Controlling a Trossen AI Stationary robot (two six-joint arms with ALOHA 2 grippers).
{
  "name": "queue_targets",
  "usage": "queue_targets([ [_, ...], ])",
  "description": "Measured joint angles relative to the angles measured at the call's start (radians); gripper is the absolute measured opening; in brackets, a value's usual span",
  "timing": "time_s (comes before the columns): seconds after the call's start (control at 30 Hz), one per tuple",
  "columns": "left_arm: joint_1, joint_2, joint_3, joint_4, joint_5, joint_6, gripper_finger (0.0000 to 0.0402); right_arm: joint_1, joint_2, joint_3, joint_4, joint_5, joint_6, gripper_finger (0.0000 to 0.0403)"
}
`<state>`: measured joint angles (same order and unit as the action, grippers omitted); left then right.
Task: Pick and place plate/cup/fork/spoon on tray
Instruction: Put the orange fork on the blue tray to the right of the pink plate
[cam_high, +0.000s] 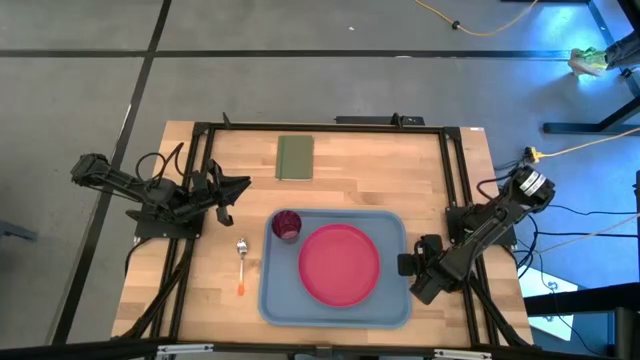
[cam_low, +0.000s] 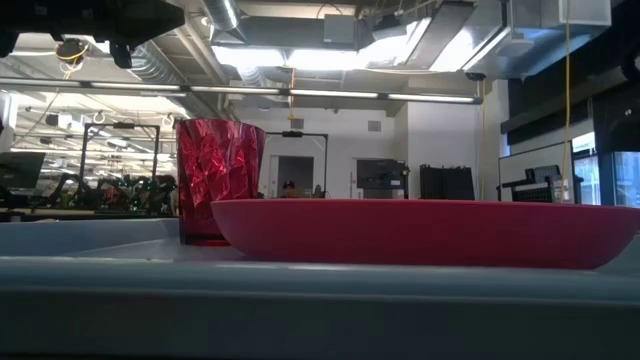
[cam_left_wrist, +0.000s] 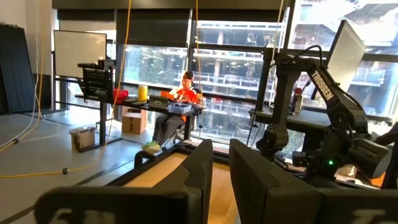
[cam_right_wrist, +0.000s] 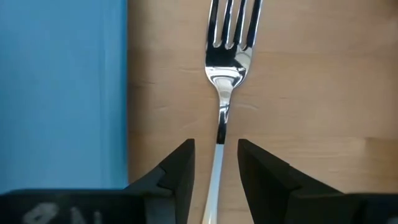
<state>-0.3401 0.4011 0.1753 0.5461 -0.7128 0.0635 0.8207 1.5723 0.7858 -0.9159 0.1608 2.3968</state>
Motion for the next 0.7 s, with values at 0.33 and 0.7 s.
queue_targets([
  [0.33, 0.000, 0.000, 0.000, 0.000, 0.000, 0.000, 0.0047, 0.000, 0.028, -0.006, 0.001, 0.002, 0.004, 0.0126],
  [0.7, 0.000, 0.000, 0.000, 0.000, 0.000, 0.000, 0.0047, -0.030, 0.052, -0.003, 0.020, -0.002, -0.027, 0.0119],
])
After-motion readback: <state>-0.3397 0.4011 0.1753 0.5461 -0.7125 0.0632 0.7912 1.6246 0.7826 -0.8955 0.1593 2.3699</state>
